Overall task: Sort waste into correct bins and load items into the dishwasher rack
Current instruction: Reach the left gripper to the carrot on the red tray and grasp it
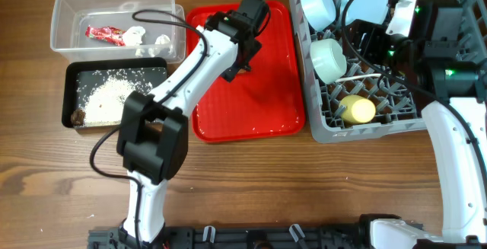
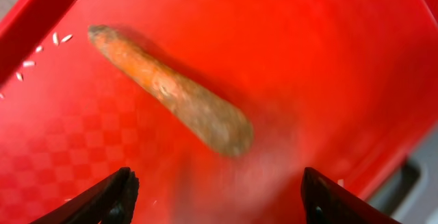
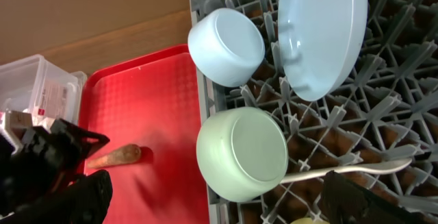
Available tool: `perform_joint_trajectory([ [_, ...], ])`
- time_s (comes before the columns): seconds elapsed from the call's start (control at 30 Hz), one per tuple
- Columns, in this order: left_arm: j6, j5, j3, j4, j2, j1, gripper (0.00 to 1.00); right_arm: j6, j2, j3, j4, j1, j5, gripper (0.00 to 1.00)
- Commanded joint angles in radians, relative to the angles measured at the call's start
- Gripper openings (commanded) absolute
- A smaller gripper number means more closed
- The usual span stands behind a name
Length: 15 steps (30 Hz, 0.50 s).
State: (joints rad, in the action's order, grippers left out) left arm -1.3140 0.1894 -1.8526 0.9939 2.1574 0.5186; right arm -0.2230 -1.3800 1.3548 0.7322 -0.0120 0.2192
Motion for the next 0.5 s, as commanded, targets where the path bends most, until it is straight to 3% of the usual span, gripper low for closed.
perform_joint_trajectory([
  [0.0, -0.272, 0.064, 0.003, -0.024, 0.069, -0.021, 0.78, -0.015, -0.004, 0.008, 0.01, 0.003, -0.018, 1.0],
  [0.23, -0.289, 0.036, 0.003, -0.085, 0.158, -0.026, 0.74, -0.015, -0.004, 0.008, 0.024, 0.003, -0.029, 1.0],
  [0.37, -0.288, 0.027, 0.003, -0.071, 0.187, -0.026, 0.59, -0.015, -0.004, 0.008, 0.031, 0.003, -0.029, 1.0],
  [0.47, -0.287, 0.024, 0.003, -0.024, 0.187, -0.026, 0.38, -0.015, -0.004, 0.008, 0.032, 0.003, -0.029, 1.0],
])
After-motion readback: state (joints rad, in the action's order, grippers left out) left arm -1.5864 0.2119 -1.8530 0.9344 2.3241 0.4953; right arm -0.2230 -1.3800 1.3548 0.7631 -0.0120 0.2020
